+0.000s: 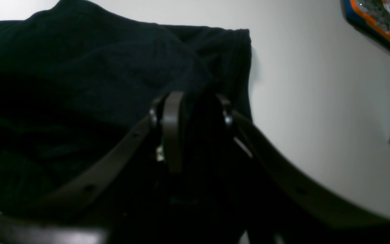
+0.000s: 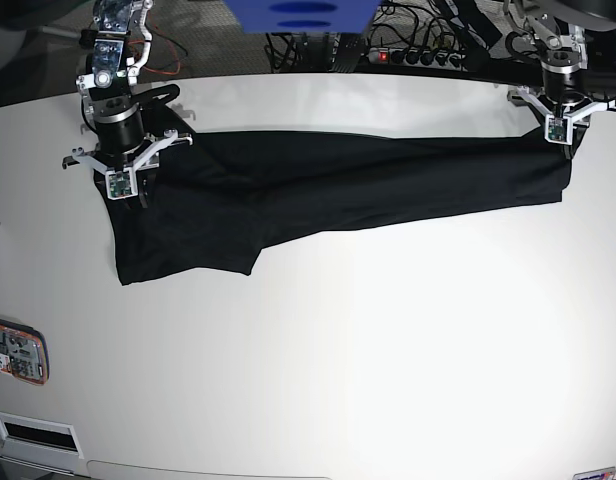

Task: Fold the T-shirt properly
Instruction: 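Hold the folded edge and drag the shirt toward the robot, then grip the strip ends and pull them apart to straighten the strip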

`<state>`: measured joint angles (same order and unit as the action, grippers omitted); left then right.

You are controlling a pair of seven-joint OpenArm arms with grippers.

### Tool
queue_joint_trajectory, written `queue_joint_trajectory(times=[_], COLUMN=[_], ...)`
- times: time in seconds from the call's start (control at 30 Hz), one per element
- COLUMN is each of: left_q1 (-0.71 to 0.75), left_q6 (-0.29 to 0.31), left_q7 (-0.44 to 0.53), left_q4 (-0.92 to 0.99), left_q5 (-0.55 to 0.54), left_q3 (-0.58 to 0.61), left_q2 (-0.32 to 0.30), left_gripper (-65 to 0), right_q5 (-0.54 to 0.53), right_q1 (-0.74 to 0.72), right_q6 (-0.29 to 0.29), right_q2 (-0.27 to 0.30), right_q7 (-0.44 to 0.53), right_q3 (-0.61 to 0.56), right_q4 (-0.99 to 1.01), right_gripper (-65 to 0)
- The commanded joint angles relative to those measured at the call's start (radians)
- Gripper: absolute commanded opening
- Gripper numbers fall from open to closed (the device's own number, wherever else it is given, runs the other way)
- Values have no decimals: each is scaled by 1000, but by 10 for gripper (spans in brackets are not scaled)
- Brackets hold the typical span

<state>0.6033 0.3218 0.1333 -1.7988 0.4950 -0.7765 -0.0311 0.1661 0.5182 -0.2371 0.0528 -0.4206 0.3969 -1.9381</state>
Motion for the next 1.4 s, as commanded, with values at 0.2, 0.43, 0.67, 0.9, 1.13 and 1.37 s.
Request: queue_joint_trajectory(times=[0.2,0.43,0.67,0.9,1.13,1.37], left_q1=[-56,-52,-52,-55,-56,-174], left_q6=[-17,-17,-16,-17,-17,-17], left_q7=[25,22,22,21,-149,-222], left_q4=[-25,-31,-22,-19,15,310], left_q5=[-2,-2,-2,-43,-267,-287], left_q3=[-130,-149,-143,-76,58,90], left_q2=[12,12,10,15,59,-26], left_gripper=[-650,-417,-336,-351,-511,-650], right_q5=[-4,-6,-6,-7,-9,-10], right_q1=[4,0,0,-2,-2,-125], right_q6=[3,3,3,3,3,3], right_q2=[37,48,48,48,48,48], right_q7=[32,32,32,25,25,25], right_q3=[1,1,1,-66,-123,-171], right_q4=[-16,-16,-16,-13,12,104], right_gripper=[-512,-512,-512,-512,-514,-516])
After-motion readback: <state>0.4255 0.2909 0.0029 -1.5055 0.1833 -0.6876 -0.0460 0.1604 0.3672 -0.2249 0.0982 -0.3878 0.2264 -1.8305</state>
